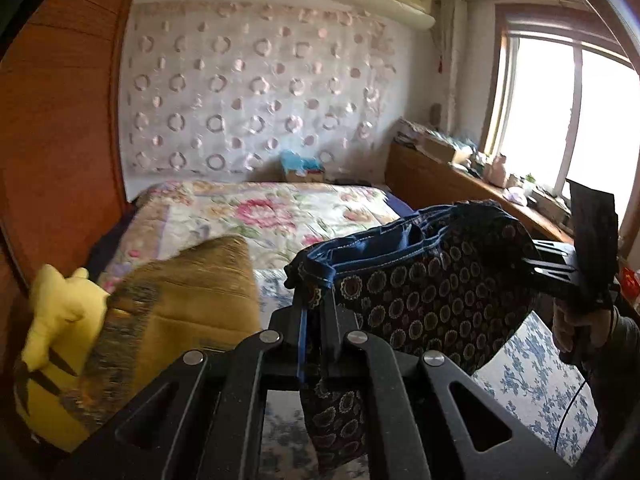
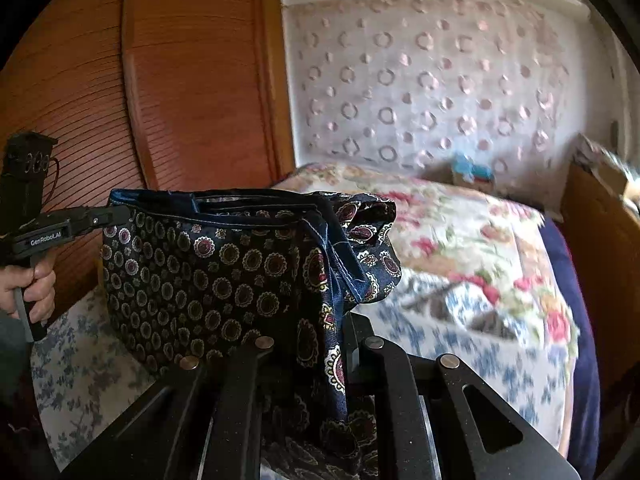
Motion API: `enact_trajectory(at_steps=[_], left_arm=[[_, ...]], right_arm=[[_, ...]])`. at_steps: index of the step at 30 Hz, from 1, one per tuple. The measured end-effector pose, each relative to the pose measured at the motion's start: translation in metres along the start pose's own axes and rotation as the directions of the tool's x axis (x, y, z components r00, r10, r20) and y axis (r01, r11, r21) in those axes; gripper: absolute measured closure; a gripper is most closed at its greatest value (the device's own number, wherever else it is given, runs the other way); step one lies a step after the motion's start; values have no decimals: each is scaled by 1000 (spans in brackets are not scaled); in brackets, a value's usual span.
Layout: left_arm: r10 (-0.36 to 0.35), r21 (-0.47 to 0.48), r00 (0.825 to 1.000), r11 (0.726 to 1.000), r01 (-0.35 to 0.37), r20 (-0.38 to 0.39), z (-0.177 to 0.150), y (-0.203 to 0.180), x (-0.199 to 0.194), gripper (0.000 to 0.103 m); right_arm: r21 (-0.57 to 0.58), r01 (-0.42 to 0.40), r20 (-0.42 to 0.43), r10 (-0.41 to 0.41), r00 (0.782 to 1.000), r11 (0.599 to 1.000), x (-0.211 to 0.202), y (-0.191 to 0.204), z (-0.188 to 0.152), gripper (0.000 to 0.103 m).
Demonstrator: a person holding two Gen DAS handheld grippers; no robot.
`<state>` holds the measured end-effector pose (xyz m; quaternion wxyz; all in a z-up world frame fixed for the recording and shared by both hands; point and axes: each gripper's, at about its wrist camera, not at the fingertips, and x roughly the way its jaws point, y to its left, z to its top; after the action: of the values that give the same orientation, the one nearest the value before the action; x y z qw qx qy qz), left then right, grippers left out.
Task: Fold small clothes
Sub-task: 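Carry the folded robe with both grippers onto the mustard cloth by the wardrobe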
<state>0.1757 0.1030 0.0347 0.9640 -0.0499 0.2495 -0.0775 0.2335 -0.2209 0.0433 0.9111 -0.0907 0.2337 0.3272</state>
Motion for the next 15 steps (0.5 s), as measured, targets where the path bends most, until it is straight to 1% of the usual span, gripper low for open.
enact_trajectory(at_steps=[5, 7, 10, 15], left_arm=[[65, -35, 995, 997, -63, 71, -1, 26, -27, 98], [96, -59, 992, 994, -91, 87, -4, 37, -34, 98], [138, -108, 986, 986, -128, 89, -15, 57, -40, 98], [213, -183, 975, 963, -198, 62, -44, 87, -43, 98]], right_arm=[[-107, -30, 17, 32, 999, 994, 21, 11, 28, 90], [-158, -49, 21, 53, 998, 986, 33, 19, 46, 90], [-225, -87, 9, 92, 996, 970, 53, 32, 70, 90], [-343, -167, -37, 165, 986, 924, 107, 60, 107, 90]])
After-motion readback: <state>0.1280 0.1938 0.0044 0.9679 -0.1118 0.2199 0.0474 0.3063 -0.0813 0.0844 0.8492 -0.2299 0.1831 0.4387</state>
